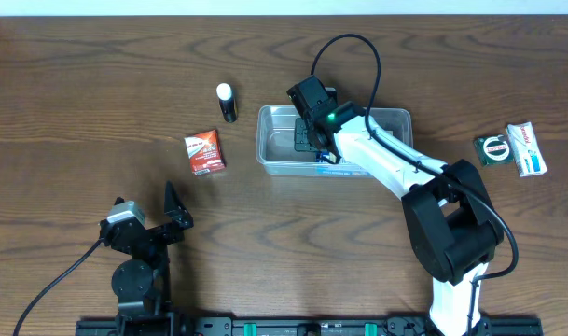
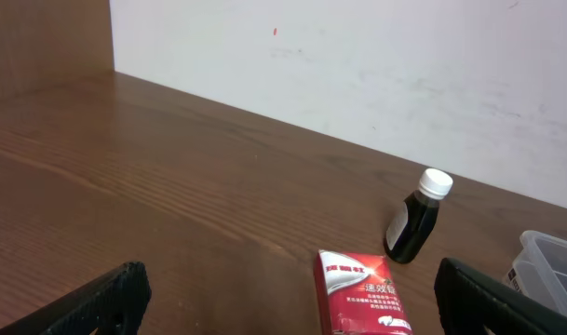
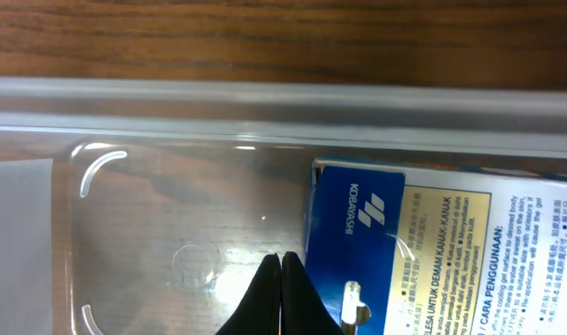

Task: Pack container
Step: 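Open the right gripper and press the box down inside the container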

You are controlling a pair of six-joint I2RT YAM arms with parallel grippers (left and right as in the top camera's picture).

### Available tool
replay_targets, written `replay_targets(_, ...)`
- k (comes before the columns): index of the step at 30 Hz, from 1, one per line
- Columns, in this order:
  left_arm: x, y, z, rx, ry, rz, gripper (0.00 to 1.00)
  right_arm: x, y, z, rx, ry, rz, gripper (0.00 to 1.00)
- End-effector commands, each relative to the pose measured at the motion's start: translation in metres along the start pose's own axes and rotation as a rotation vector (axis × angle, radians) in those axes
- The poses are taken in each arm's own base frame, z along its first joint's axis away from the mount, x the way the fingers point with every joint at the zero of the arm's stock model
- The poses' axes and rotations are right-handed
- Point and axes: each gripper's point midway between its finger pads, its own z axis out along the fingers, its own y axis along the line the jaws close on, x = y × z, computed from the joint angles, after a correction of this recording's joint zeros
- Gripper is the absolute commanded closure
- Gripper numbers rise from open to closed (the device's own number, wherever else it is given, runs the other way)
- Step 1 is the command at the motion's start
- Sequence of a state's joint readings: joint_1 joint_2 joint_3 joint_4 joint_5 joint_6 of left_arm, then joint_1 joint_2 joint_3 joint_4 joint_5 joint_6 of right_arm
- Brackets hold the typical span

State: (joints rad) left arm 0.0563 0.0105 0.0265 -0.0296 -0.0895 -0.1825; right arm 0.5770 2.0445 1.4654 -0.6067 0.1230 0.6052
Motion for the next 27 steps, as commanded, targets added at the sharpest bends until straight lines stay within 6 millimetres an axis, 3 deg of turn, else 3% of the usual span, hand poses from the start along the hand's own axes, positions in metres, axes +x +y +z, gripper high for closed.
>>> replay_targets(1,0.016,0.009,0.001,-0.040,0.041,0.014,0.02,-0.003,0.000,-0.008,-0.010,-0.017,-0.012,0.99)
replay_targets(14,0.016,0.009,0.001,-0.040,0.041,0.014,0.02,0.006,-0.006,0.007,0.020,0.007,-0.018,0.99)
replay_targets(27,0.016,0.009,0.001,-0.040,0.041,0.014,0.02,0.008,-0.018,0.007,0.079,0.013,-0.088,0.99)
